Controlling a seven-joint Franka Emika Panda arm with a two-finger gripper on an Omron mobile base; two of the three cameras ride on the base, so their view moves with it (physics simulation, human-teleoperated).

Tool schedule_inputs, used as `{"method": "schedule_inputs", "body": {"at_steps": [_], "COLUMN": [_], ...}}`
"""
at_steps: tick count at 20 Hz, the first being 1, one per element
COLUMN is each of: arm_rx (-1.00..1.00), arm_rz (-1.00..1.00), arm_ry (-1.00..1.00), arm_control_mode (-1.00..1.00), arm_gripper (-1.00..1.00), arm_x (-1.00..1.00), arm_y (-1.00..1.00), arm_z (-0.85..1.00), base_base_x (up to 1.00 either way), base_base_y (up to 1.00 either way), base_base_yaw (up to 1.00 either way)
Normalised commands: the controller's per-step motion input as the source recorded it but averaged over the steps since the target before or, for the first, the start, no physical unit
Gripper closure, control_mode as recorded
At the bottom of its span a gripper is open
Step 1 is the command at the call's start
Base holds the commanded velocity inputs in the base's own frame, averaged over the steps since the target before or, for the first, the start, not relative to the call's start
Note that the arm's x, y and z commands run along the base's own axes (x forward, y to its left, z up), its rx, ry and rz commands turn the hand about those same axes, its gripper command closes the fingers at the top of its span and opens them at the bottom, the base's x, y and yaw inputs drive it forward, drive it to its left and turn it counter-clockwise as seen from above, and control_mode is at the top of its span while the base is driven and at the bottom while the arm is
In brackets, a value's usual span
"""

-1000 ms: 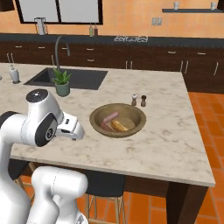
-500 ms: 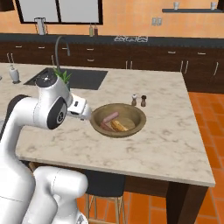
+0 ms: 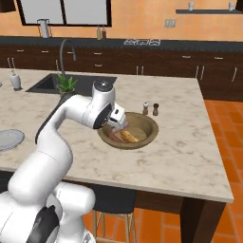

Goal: Place one bun and one sausage from the bowl on each plate.

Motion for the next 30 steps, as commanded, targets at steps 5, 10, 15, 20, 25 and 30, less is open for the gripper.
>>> {"method": "schedule_inputs", "body": {"at_steps": [5,10,15,20,25,30], "arm_rx": [0.01,0.0,0.0,0.08,0.08,0.11], "arm_rz": [0.0,0.0,0.03,0.09,0.06,0.0], "arm_ry": [0.07,0.02,0.01,0.0,0.0,0.09], "arm_control_mode": [-1.0,-1.0,-1.0,-1.0,-1.0,-1.0], "arm_gripper": [-1.0,-1.0,-1.0,-1.0,-1.0,-1.0], "arm_x": [0.99,0.79,0.77,0.74,0.45,0.52], "arm_y": [0.0,-0.08,-0.14,0.0,0.0,-0.02], "arm_z": [-0.65,-0.68,-0.59,-0.08,-0.27,-0.31], "base_base_x": [0.0,0.0,0.0,0.0,0.0,0.0], "base_base_y": [0.0,0.0,0.0,0.0,0.0,0.0], "base_base_yaw": [0.0,0.0,0.0,0.0,0.0,0.0]}}
